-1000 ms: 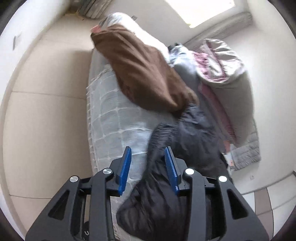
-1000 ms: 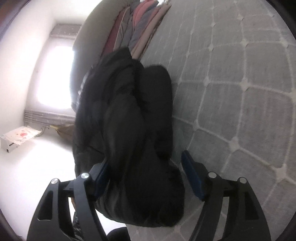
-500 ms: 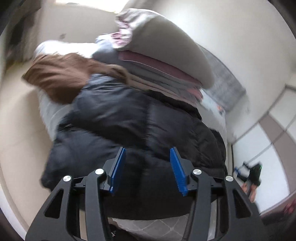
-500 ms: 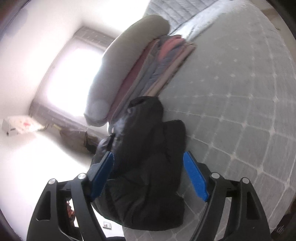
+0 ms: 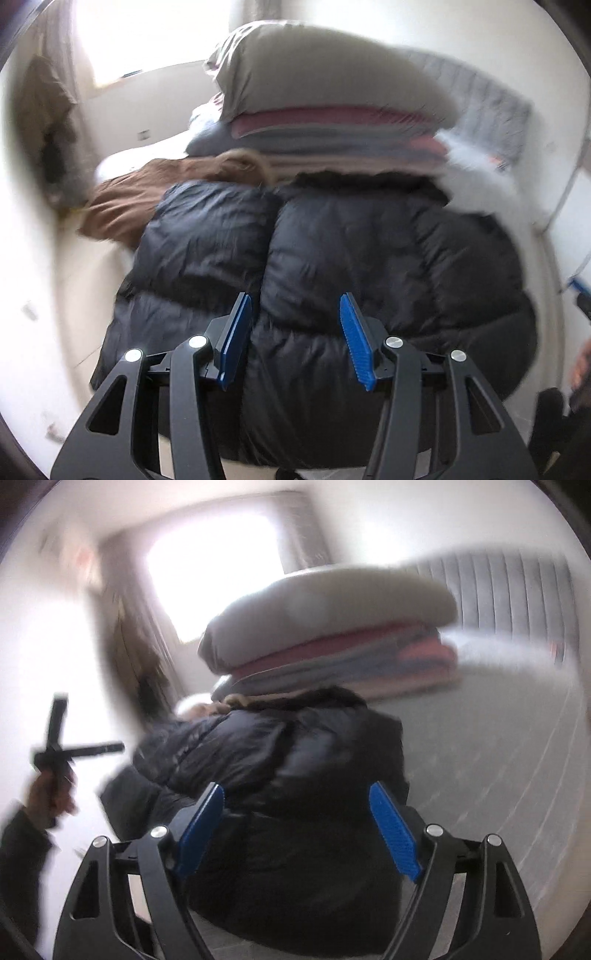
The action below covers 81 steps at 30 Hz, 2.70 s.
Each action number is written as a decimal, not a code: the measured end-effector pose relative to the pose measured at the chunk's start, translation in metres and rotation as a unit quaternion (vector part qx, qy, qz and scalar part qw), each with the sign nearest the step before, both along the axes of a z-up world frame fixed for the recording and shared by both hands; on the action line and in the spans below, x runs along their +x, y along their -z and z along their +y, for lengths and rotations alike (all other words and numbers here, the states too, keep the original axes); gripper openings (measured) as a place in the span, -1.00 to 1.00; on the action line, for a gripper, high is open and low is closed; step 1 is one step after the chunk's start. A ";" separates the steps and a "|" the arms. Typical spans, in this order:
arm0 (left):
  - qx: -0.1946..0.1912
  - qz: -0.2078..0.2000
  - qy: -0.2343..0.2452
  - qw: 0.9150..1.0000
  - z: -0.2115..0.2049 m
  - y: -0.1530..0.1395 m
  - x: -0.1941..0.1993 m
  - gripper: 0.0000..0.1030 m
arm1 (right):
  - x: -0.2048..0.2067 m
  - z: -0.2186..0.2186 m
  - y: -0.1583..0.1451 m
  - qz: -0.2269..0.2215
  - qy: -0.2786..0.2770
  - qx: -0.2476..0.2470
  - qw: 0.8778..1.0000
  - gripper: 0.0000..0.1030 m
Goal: Fold large clothes
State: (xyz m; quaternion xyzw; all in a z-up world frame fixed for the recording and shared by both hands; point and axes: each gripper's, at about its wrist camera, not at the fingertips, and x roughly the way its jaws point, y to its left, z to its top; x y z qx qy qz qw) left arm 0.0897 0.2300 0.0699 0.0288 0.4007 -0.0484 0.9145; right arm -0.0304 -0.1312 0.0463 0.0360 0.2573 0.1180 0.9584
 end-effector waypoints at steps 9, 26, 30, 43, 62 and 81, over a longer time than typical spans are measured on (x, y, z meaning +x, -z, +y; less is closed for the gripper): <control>0.018 0.039 -0.003 0.999 -0.037 0.009 -0.043 -0.06 | 0.003 0.092 -0.013 0.046 0.034 -0.025 0.998 0.53; 0.023 0.009 -0.015 1.000 -0.042 -0.013 -0.068 -0.06 | 0.018 0.125 -0.024 0.086 0.105 -0.029 0.990 0.63; 0.023 0.010 -0.014 1.000 -0.041 -0.013 -0.069 -0.06 | 0.018 0.124 -0.023 0.088 0.120 -0.033 0.988 0.65; 0.024 0.023 -0.008 0.999 -0.045 -0.007 -0.068 -0.06 | 0.020 0.126 -0.020 0.098 0.140 -0.047 0.984 0.79; 0.020 0.024 -0.005 1.000 -0.045 -0.004 -0.066 -0.06 | 0.021 0.128 -0.020 0.101 0.132 -0.050 0.985 0.79; 0.021 0.024 -0.002 1.000 -0.047 -0.003 -0.065 -0.06 | 0.022 0.129 -0.020 0.102 0.125 -0.046 0.986 0.79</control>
